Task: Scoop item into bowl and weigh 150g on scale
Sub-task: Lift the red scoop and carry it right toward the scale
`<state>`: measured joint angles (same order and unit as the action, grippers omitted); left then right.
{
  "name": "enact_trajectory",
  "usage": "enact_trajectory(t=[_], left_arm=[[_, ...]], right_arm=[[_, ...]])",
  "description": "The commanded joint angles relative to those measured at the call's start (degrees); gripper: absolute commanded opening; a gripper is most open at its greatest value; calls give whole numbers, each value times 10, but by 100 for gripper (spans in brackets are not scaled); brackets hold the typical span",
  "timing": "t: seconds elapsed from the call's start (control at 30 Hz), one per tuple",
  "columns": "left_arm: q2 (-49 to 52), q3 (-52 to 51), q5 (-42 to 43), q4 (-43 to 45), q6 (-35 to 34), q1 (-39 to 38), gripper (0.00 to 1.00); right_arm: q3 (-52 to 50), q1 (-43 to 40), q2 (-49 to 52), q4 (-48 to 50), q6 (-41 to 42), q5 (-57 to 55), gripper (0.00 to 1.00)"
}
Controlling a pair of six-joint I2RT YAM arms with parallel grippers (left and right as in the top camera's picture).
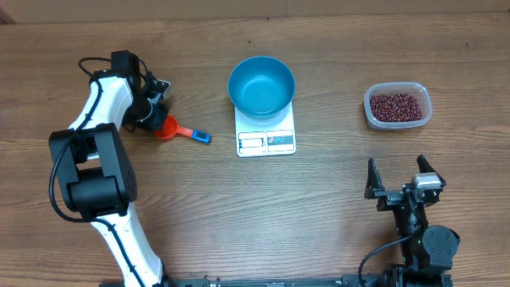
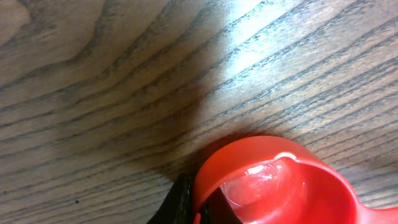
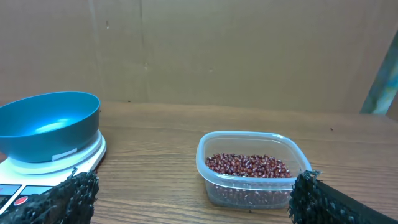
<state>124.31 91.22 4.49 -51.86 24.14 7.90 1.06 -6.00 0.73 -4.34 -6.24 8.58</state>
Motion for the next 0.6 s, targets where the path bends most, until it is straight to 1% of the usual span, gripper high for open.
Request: enact_trajectory(t=[0.0,0.3,0.47,0.57], left_arm=[[10,-7,-4,-9,-6,-2,4],[0,38,-4,-70,-10,-2,4],[-31,74,3,-105,-25,-2,4],[-72,83,11,-123,-29,-2,4]], right_arm=[[-6,-1,-6,2,1,-4,100],[-6,-1,-6,2,1,-4,100],[-6,-1,-6,2,1,-4,100],[-6,-1,-6,2,1,-4,100]])
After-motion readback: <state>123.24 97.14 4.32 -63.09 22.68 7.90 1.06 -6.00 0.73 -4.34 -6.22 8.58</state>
